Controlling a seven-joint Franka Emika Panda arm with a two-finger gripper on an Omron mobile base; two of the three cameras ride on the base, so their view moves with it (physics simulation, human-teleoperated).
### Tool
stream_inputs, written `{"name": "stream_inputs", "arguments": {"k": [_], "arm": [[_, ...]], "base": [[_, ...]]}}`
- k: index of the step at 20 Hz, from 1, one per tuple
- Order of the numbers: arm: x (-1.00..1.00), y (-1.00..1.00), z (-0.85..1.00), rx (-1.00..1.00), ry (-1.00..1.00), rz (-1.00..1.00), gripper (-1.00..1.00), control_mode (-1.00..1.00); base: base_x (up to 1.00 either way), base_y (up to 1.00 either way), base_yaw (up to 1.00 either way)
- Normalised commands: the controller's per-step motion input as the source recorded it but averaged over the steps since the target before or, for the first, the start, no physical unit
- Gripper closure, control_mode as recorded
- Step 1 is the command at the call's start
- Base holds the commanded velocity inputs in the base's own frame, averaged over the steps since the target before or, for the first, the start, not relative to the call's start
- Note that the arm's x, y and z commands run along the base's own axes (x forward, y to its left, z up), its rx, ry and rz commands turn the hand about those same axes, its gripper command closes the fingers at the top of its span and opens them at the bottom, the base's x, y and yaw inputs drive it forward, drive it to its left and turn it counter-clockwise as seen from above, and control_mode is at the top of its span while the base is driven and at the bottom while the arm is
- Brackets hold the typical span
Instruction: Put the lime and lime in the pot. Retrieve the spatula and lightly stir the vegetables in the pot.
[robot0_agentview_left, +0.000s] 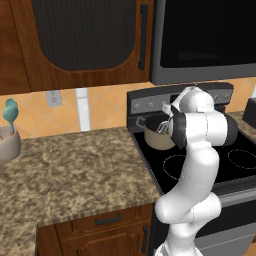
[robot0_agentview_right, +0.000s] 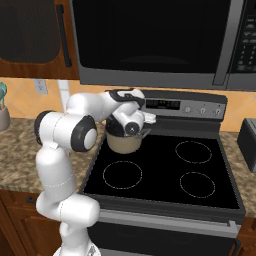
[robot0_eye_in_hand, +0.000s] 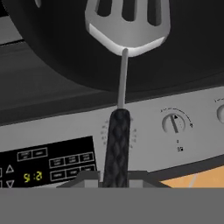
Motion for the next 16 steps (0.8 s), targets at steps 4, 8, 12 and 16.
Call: {"name": "stream_inputs", "arguments": {"k": [4,8,12,16], "arm": [[0.0,0.26,-0.12,0.0,-0.06,-0.03,1.0,-1.0],[0.0,0.32,-0.14,-0.05,0.01,-0.02,1.0,-1.0],[0.04,0.18,-0.21,-0.1,0.05,0.0,1.0,-1.0],[0.02,0.02,-0.14,0.0,-0.01,-0.01,1.0,-1.0]], "base": [[0.0,0.0,0.0],[0.0,0.0,0.0],[0.0,0.0,0.0],[0.0,0.0,0.0]]}}
